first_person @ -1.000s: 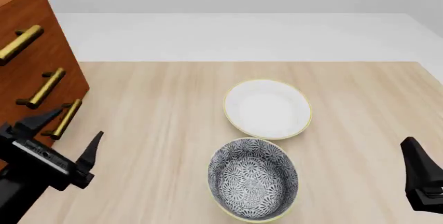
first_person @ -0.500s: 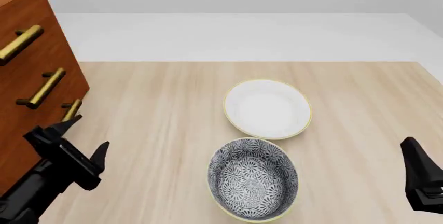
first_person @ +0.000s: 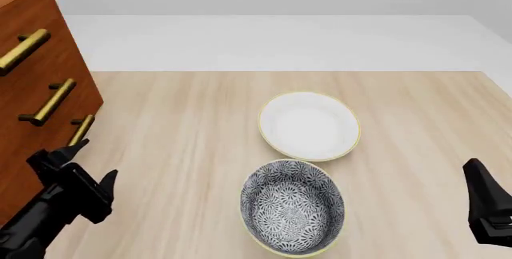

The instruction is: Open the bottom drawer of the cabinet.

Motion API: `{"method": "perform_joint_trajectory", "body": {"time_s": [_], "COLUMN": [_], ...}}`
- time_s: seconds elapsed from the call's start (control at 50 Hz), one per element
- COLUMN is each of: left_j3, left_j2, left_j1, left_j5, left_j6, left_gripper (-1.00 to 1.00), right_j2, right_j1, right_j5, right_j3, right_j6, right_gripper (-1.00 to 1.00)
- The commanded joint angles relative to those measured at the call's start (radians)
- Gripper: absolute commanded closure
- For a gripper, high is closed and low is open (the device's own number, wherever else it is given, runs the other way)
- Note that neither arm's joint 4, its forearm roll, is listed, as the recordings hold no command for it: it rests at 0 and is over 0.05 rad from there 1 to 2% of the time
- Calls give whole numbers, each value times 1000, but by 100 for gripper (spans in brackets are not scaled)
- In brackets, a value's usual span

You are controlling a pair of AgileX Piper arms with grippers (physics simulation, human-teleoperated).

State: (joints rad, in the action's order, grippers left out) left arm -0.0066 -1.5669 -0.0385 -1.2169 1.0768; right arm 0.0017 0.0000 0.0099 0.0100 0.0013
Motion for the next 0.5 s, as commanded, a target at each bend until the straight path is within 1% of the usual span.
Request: {"method": "perform_joint_trajectory", "body": {"time_s": [0.02,0.26,0.5], "left_j3": [-22,-90,-128], "left_j2": [-50,-132,-187], "left_j1": [26,60,86], "left_j5": [-3,-3,-3], "left_j6": [21,25,39], "left_gripper": [-100,-100,-100], "right_j2": [0,0,0], "right_j1": [0,0,0], "right_j5": [2,0,0], "right_j3": [2,0,1], "right_j6": [0,0,0], "right_gripper": [-100,-100,-100]}}
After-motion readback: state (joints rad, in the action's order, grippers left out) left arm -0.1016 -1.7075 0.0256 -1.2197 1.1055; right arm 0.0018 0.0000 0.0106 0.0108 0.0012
